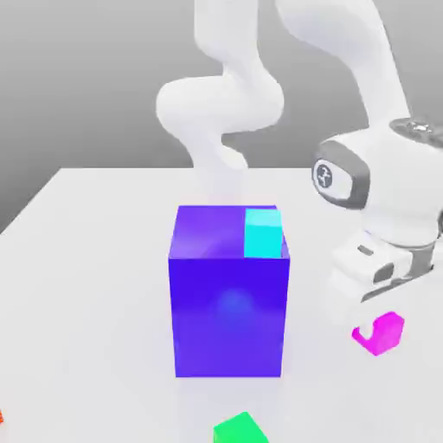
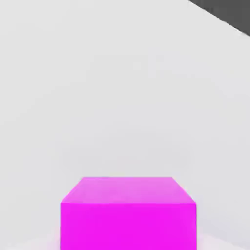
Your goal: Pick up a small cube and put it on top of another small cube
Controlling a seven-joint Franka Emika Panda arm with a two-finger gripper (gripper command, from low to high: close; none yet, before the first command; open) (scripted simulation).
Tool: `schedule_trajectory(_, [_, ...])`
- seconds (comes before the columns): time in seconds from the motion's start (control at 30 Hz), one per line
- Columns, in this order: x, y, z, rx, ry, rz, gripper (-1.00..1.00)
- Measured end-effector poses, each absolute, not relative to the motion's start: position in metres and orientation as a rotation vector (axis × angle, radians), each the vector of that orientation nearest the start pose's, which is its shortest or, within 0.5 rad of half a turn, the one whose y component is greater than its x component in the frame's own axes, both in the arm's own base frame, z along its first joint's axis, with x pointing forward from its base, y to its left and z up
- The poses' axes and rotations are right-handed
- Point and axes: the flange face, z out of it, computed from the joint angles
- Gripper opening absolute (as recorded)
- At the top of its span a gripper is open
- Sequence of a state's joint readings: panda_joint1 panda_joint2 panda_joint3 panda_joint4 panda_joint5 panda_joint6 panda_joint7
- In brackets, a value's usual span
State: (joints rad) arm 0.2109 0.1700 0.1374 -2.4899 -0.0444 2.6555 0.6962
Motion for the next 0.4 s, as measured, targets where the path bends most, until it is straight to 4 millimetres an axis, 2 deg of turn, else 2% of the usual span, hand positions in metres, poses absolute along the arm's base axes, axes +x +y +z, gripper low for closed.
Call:
schedule_trajectory(0.07, [0.475,0.117,0.23,-3.093,0.544,0.005,-1.0])
schedule_trajectory(0.17, [0.508,0.046,0.236,-3.078,0.621,0.003,-1.0])
schedule_trajectory(0.23, [0.515,0.03,0.216,-3.075,0.637,0.002,-1.0])
schedule_trajectory(0.3, [0.516,0.025,0.189,-3.075,0.642,0.001,-1.0])
schedule_trajectory(0.33, [0.516,0.024,0.182,-3.075,0.643,0.001,1.0])
schedule_trajectory(0.4, [0.516,0.024,0.182,-3.075,0.643,0.001,1.0])
